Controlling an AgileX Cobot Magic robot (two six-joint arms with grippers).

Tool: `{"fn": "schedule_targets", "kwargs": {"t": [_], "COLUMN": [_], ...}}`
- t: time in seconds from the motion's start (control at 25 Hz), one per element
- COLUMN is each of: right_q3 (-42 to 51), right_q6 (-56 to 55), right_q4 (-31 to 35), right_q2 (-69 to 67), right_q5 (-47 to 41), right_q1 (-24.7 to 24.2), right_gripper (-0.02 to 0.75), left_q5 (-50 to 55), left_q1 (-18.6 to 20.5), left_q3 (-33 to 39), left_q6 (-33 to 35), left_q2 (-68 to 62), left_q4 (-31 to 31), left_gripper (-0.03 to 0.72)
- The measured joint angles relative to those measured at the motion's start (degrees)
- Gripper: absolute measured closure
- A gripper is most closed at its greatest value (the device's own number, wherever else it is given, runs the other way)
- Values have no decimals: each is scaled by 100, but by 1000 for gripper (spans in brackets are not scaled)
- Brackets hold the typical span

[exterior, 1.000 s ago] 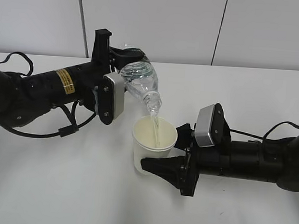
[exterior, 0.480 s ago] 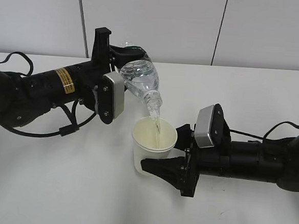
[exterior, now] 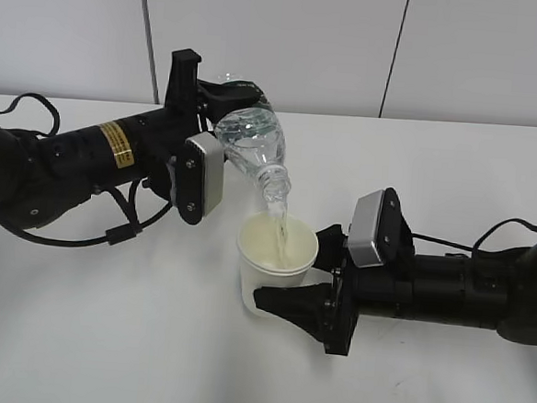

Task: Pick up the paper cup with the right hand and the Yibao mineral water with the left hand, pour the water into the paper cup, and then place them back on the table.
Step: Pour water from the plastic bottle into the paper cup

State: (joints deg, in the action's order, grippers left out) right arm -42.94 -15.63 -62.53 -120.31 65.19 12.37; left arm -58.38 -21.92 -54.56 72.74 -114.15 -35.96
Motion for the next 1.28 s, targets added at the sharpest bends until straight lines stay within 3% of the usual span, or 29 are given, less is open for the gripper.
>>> {"fn": "schedule_targets", "kwargs": {"t": [0.92, 1.28], "right_q3": [0, 0], "right_q6": [4, 387], "right_q4": [-13, 33], "right_q2": [0, 0], "right_q5": [-104, -104], "right_q1": [0, 0], "right_gripper": [174, 174], "left_q5": [-119, -84], "left_q1": [0, -20], "left_q3": [0, 0], "left_q6": [2, -1064], "left_q2": [0, -215], "left_q4": [35, 14], "left_gripper": [366, 368]}}
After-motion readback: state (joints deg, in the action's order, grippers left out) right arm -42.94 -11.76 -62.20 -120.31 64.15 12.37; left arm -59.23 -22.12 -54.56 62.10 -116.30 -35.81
